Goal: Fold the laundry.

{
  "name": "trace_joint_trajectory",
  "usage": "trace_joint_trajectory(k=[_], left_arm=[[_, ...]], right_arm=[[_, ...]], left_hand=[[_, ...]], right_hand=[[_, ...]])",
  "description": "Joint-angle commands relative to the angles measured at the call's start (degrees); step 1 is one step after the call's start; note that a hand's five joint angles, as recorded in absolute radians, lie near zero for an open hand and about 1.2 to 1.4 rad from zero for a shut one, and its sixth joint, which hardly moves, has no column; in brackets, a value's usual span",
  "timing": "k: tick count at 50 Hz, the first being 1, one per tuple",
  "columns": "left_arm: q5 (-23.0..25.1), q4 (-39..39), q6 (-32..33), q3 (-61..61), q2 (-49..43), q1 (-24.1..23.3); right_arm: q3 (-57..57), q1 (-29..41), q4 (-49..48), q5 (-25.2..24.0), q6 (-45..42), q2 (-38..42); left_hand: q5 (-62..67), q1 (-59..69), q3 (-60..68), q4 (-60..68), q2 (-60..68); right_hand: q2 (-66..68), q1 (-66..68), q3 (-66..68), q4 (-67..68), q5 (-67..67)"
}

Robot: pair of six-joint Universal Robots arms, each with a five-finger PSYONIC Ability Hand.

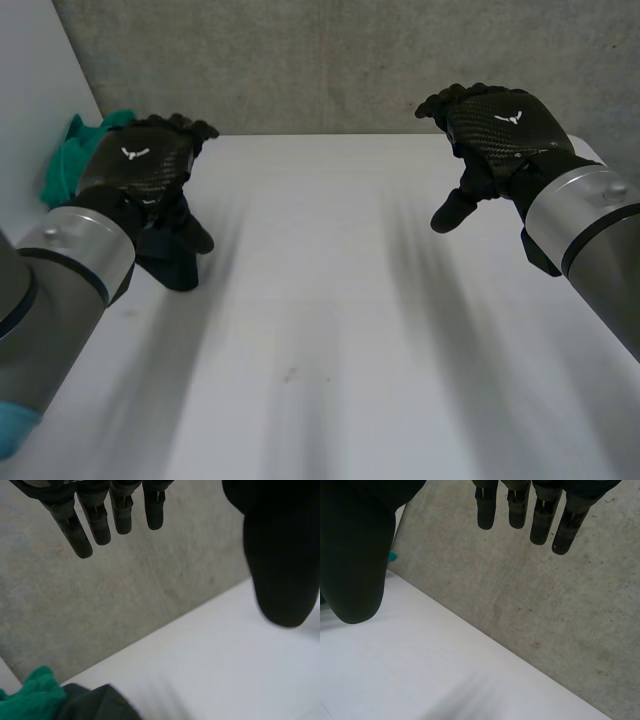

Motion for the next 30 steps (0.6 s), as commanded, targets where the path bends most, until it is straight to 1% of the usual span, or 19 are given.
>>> trace_joint_trajectory(k=[1, 3, 4, 7, 14, 18, 20, 21, 22, 23, 24, 25, 30], left_arm=[[2.17, 5.35, 20.44, 0.11, -10.59, 8.90], [2.60, 6.41, 23.78, 0.72, -13.39, 10.58], [2.87, 7.11, 26.06, 1.25, -16.28, 11.63], [3.92, 9.30, 29.14, 3.44, -22.61, 13.74], [7.17, 12.65, 31.53, 8.62, -33.07, 16.82], [8.84, 13.44, 32.14, 11.35, -37.39, 17.26], [9.63, 13.88, 32.50, 12.41, -38.45, 17.35], [10.33, 14.75, 32.76, 13.46, -39.42, 17.26], [10.51, 15.11, 32.76, 13.82, -39.69, 17.26], [10.69, 15.55, 32.76, 14.08, -40.04, 17.26], [10.87, 15.90, 32.76, 14.34, -40.30, 17.18], [10.78, 16.86, 32.67, 14.78, -40.65, 17.00], [10.25, 18.37, 31.97, 14.09, -40.48, 15.07]], right_arm=[[-0.09, 0.04, 0.07, -0.07, 0.02, 0.81], [0.08, 0.04, 0.07, -0.07, 0.02, 0.81], [0.17, 0.04, 0.07, -0.07, -0.07, 0.81], [0.17, 0.04, -0.02, -0.07, 0.02, 0.81], [0.35, 0.12, -0.02, -0.07, -0.07, 0.98], [0.35, 0.12, -0.02, -0.15, -0.07, 1.77], [0.35, 0.04, -0.02, -0.15, -0.07, 2.04], [0.35, 0.04, -0.02, -0.15, -0.07, 2.12], [0.35, 0.04, -0.02, -0.15, -0.07, 2.12], [0.35, 0.04, -0.02, -0.15, -0.07, 2.12], [0.35, 0.04, -0.02, -0.15, -0.07, 2.12], [0.35, -0.05, -0.02, -0.15, -0.07, 2.12], [0.08, -0.14, -0.02, -0.15, -0.07, 2.12]], left_hand=[[-1.97, -1.09, -1.22, -0.90, -1.05], [-1.80, -0.92, -1.05, -0.73, -0.89], [-1.80, -0.92, -1.05, -0.73, -0.89], [-1.80, -0.92, -1.05, -0.73, -0.89], [-0.63, 0.25, 0.12, 0.44, 0.29], [1.05, 1.93, 1.80, 2.12, 1.96], [8.25, 9.13, 9.00, 9.32, 9.17], [18.12, 19.00, 18.87, 19.19, 19.03], [22.05, 22.93, 22.80, 23.12, 22.96], [28.75, 29.63, 29.50, 29.82, 29.66], [39.97, 40.85, 40.72, 41.04, 40.89], [67.21, 68.09, 67.96, 68.28, 68.12], [67.48, 68.36, 68.23, 68.55, 68.40]], right_hand=[[-2.25, -1.07, -1.91, -3.07, -3.58], [-2.25, -1.07, -1.91, -3.07, -3.58], [-2.25, -1.07, -1.91, -3.07, -3.58], [-2.25, -1.07, -1.91, -3.07, -3.58], [-2.25, -1.07, -1.91, -3.07, -3.58], [-2.25, -1.07, -1.91, -3.07, -3.58], [-2.25, -1.07, -1.91, -3.07, -3.58], [-2.25, -1.07, -1.91, -3.07, -3.58], [-2.25, -1.07, -1.91, -3.07, -3.58], [-2.25, -1.07, -1.91, -3.07, -3.58], [-2.25, -1.07, -1.91, -3.07, -3.58], [-2.25, -1.07, -1.91, -3.07, -3.58], [-2.25, -1.07, -1.91, -3.07, -3.58]])
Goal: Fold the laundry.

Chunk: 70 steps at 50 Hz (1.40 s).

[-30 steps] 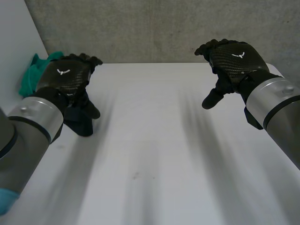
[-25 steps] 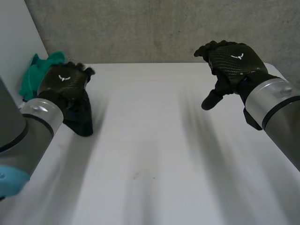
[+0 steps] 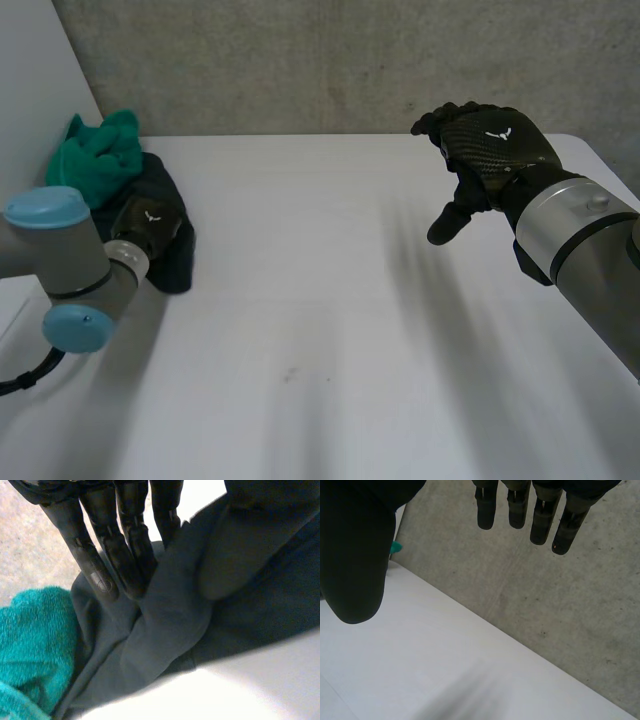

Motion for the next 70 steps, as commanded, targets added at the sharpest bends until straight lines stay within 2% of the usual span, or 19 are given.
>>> trace_joint_trajectory(k=[1, 6, 7, 10, 11, 15, 20, 21, 22, 25, 30, 38, 43, 53, 61, 66, 68, 69, 70], left_arm=[[-0.15, 2.58, -0.70, -0.15, -0.27, -3.18], [-0.23, 2.58, -2.46, -5.16, 5.43, -12.14], [-0.32, 2.58, -4.11, -6.99, 8.15, -15.29], [-0.58, 2.67, -7.90, -9.03, 11.50, -20.40], [-1.02, 2.58, -10.96, -9.56, 13.34, -24.07], [-2.43, 2.58, -16.96, -9.56, 15.47, -31.83], [-3.05, 2.14, -17.41, -9.30, 15.03, -34.48], [-3.13, 1.97, -17.23, -9.30, 15.12, -34.65], [-3.74, 1.01, -16.79, -9.30, 15.20, -34.83], [-5.68, -1.01, -16.35, -9.21, 15.99, -34.83], [-10.51, -5.24, -15.73, -9.03, 19.33, -33.43], [-11.40, -10.43, -16.26, -14.48, 24.26, -23.50], [-11.66, -9.29, -15.91, -16.33, 23.03, -17.80], [-12.10, -2.61, -12.84, -13.69, 15.65, -12.34], [-12.19, -0.58, -9.85, -12.46, 13.63, -10.57], [-12.19, 0.12, -8.88, -11.58, 12.83, -10.40], [-12.19, 0.21, -8.88, -11.32, 12.83, -10.31], [-12.19, 0.29, -8.88, -10.97, 12.83, -9.88], [-12.19, 0.38, -8.88, -10.79, 12.74, -9.52]], right_arm=[[-0.36, -0.16, 0.00, 0.00, -0.01, 0.04], [-1.15, -0.95, 0.00, 0.00, -0.01, -0.04], [-1.41, -2.00, 0.00, 0.00, -0.01, -0.13], [-1.94, -3.93, 0.18, 0.00, 0.08, -0.31], [-1.94, -4.29, 0.18, 0.08, 0.08, -0.31], [-2.46, -5.17, 0.18, 0.08, 0.08, -0.22], [-2.55, -5.52, 0.26, 0.08, -0.01, -0.22], [-2.55, -5.61, 0.18, 0.08, -0.01, -0.13], [-2.64, -5.79, 0.18, 0.08, -0.01, -0.13], [-2.82, -5.96, 0.09, 0.00, -0.09, 0.13], [-3.70, -6.40, 1.14, 0.17, -2.46, 1.97], [-3.17, -5.88, 5.45, 0.52, -5.10, 4.44], [-0.63, -4.30, 6.51, 0.35, -4.49, 6.37], [3.33, 4.05, -0.08, 0.79, -3.43, 12.25], [-0.17, 9.59, -3.25, 0.61, 3.67, 22.18], [-4.92, 12.31, -2.99, 1.05, 9.48, 28.60], [-5.89, 13.10, -3.16, 1.40, 9.58, 29.92], [-6.85, 13.89, -3.16, 2.01, 8.97, 31.14], [-7.38, 14.16, -3.16, 2.37, 8.52, 31.59]], left_hand=[[23.01, 24.61, 22.57, 22.10, 22.22], [23.01, 24.61, 22.57, 22.10, 22.22], [23.01, 24.61, 22.57, 22.10, 22.22], [23.01, 24.61, 22.57, 22.10, 22.22], [23.01, 24.61, 22.57, 22.10, 22.22], [23.01, 24.61, 22.57, 22.10, 22.22], [-3.47, -1.88, -3.91, -4.39, -4.26], [-14.03, -12.44, -14.47, -14.95, -14.83], [-33.62, -32.03, -34.06, -34.54, -34.42], [-46.58, -44.98, -47.02, -47.49, -47.37], [-46.99, -45.39, -47.43, -47.90, -47.78], [-46.27, -44.68, -46.71, -47.19, -47.06], [-45.76, -44.17, -46.20, -46.68, -46.56], [-43.42, -41.82, -43.86, -44.33, -44.21], [-23.26, -21.66, -23.70, -24.18, -24.05], [6.01, 7.60, 5.56, 5.09, 5.21], [12.74, 14.33, 12.30, 11.82, 11.94], [22.91, 24.51, 22.47, 21.99, 22.12], [23.01, 24.61, 22.57, 22.09, 22.22]], right_hand=[[-2.27, -1.07, -1.91, -3.07, -3.58], [-2.27, -1.07, -1.91, -3.07, -3.58], [-2.27, -1.07, -1.91, -3.07, -3.58], [-2.27, -1.07, -1.91, -3.07, -3.58], [-2.27, -1.07, -1.91, -3.07, -3.58], [-2.27, -1.07, -1.91, -3.07, -3.58], [-2.27, -1.07, -1.91, -3.07, -3.58], [-2.27, -1.07, -1.91, -3.07, -3.58], [-2.27, -1.07, -1.91, -3.07, -3.58], [-2.27, -1.07, -1.91, -3.07, -3.58], [-2.27, -1.07, -1.91, -3.07, -3.58], [-2.27, -1.07, -1.91, -3.07, -3.58], [-2.27, -1.07, -1.91, -3.07, -3.58], [-2.27, -1.07, -1.91, -3.07, -3.58], [-2.27, -1.07, -1.91, -3.07, -3.58], [-1.03, 0.18, -0.66, -1.83, -2.33], [2.67, 3.87, 3.03, 1.87, 1.36], [7.02, 8.22, 7.38, 6.22, 5.71], [11.23, 12.43, 11.59, 10.42, 9.92]])
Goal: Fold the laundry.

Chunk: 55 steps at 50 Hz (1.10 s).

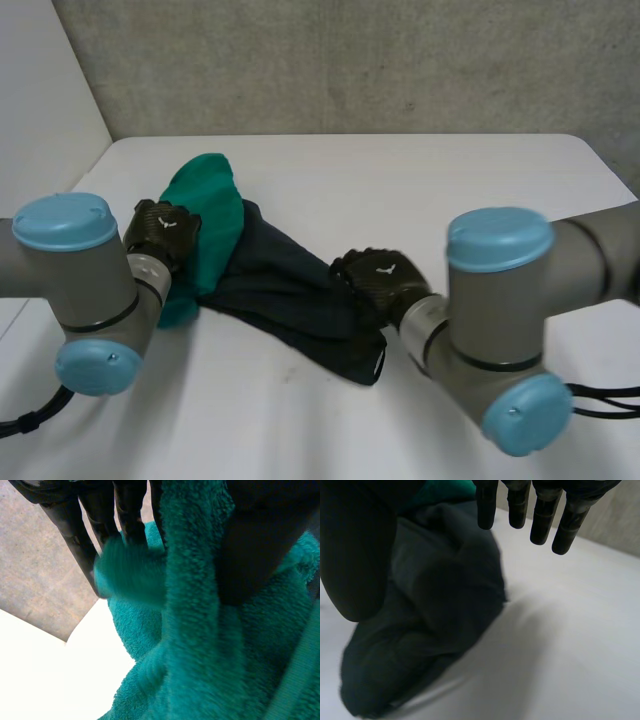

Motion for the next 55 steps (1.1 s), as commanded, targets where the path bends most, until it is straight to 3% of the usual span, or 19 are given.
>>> trace_joint_trajectory(k=[1, 3, 8, 12, 15, 16, 20, 21, 26, 32, 43, 50, 55], left_arm=[[0.00, 0.45, 0.49, 1.46, -0.30, 1.30], [0.00, 0.53, 0.57, 3.03, -0.21, 2.44], [-1.22, 2.11, 3.29, 8.83, -0.47, 7.88], [-5.35, 5.01, 11.02, 13.76, -1.26, 15.70], [-7.38, 6.77, 16.91, 15.52, -2.23, 17.04], [-7.38, 7.04, 17.71, 15.61, -2.58, 16.78], [-7.03, 7.65, 18.59, 15.26, -3.46, 15.54], [-7.29, 7.65, 18.68, 14.83, -3.46, 15.46], [-7.38, 7.57, 17.98, 12.19, -2.93, 13.97], [-6.59, 7.30, 15.44, 6.66, 2.24, 7.11], [-1.49, 0.63, 3.31, -3.63, 7.70, -4.49], [-0.61, -2.63, -3.98, -3.11, 6.83, -6.34], [1.06, -2.54, -5.05, -1.09, 3.84, -6.43]], right_arm=[[-5.35, 3.25, 0.17, 1.97, 1.42, 6.62], [-6.58, 3.42, -0.18, 4.07, -0.94, 8.11], [-6.94, 3.42, -0.35, 9.09, -5.79, 8.65], [-6.06, 3.34, -1.32, 10.59, -7.02, 7.86], [-5.45, 3.60, -2.37, 10.68, -7.37, 6.98], [-5.27, 3.69, -2.64, 10.68, -7.46, 6.80], [-4.92, 3.86, -3.43, 10.85, -8.25, 6.36], [-4.92, 3.86, -3.52, 10.85, -9.12, 6.71], [-4.83, 3.86, -3.61, 11.12, -12.47, 7.15], [-4.39, 3.08, -3.87, 11.03, -13.97, 5.93], [0.71, -0.88, -3.87, 10.24, -20.02, -5.50], [3.43, -1.41, -3.78, 10.06, -21.79, -9.88], [5.54, -1.41, -3.78, 8.48, -21.88, -13.85]], left_hand=[[29.61, 27.06, 28.74, 28.41, 28.70], [29.61, 27.06, 28.74, 28.41, 28.70], [29.61, 27.06, 28.74, 28.41, 28.70], [29.61, 27.06, 28.74, 28.41, 28.70], [29.61, 27.06, 28.74, 28.41, 28.70], [29.61, 27.06, 28.74, 28.41, 28.70], [-30.27, -32.82, -31.13, -31.47, -31.17], [-40.39, -42.94, -41.26, -41.59, -41.30], [-40.39, -42.94, -41.26, -41.59, -41.30], [-40.39, -42.94, -41.26, -41.59, -41.30], [-36.99, -39.54, -37.85, -38.19, -37.89], [-34.30, -36.85, -35.16, -35.49, -35.20], [-30.93, -33.48, -31.80, -32.13, -31.84]], right_hand=[[16.11, 17.29, 16.45, 15.29, 14.79], [25.02, 26.20, 25.36, 24.20, 23.70], [28.94, 30.12, 29.28, 28.12, 27.62], [28.77, 29.96, 29.12, 27.96, 27.45], [28.77, 29.96, 29.11, 27.96, 27.45], [28.77, 29.96, 29.11, 27.96, 27.45], [28.77, 29.96, 29.11, 27.96, 27.45], [29.10, 30.29, 29.45, 28.29, 27.78], [39.34, 40.53, 39.69, 38.53, 38.02], [67.71, 68.90, 68.06, 66.90, 66.39], [67.74, 68.92, 68.08, 66.92, 66.42], [67.74, 68.92, 68.08, 66.92, 66.42], [67.74, 68.92, 68.08, 66.92, 66.42]])
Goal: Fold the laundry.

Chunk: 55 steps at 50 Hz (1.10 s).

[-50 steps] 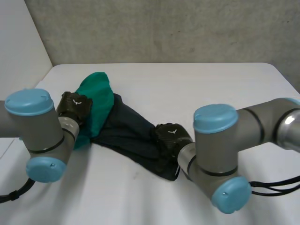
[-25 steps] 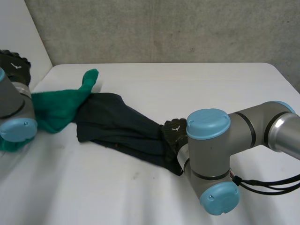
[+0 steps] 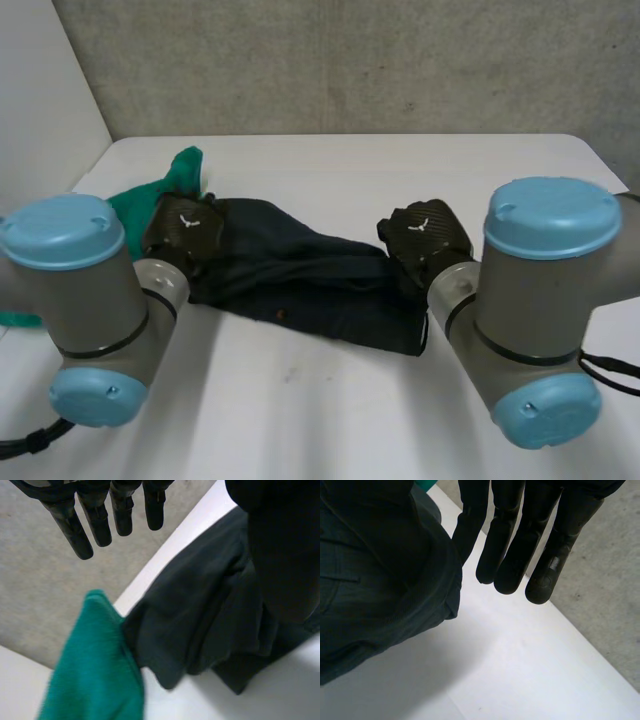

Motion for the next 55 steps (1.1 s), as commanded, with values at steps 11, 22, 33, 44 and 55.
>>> trace_joint_trajectory(k=[11, 22, 33, 44, 55], left_arm=[[2.73, -1.18, -1.90, 7.48, -10.70, -2.79], [3.17, -1.00, -2.16, 10.39, -11.85, -3.76], [4.23, -1.18, -2.25, 10.39, -13.70, -5.69], [1.42, -4.68, -2.42, 8.20, -5.01, -6.92], [-1.31, -9.62, -13.40, 2.74, 1.25, -12.28]], right_arm=[[7.16, -2.92, 0.03, -2.97, -0.28, -9.91], [9.89, -6.26, 0.03, -6.22, -2.21, -14.04], [9.80, -6.53, -0.06, -6.23, -2.12, -13.60], [9.18, -6.61, 0.03, -6.23, -1.95, -11.76], [9.80, -6.44, 0.03, -6.14, -1.77, -11.58]], left_hand=[[11.37, 11.31, 10.97, 11.18, 10.91], [16.22, 16.16, 15.82, 16.03, 15.76], [40.46, 40.41, 40.07, 40.27, 40.00], [4.50, 4.45, 4.11, 4.31, 4.04], [8.84, 8.78, 8.44, 8.65, 8.38]], right_hand=[[12.99, 23.86, 12.28, 12.14, 21.71], [12.99, 23.86, 12.28, 12.14, 21.71], [12.99, 23.86, 12.28, 12.14, 21.71], [12.99, 23.86, 12.28, 12.14, 21.71], [12.99, 23.86, 12.28, 12.14, 21.71]])
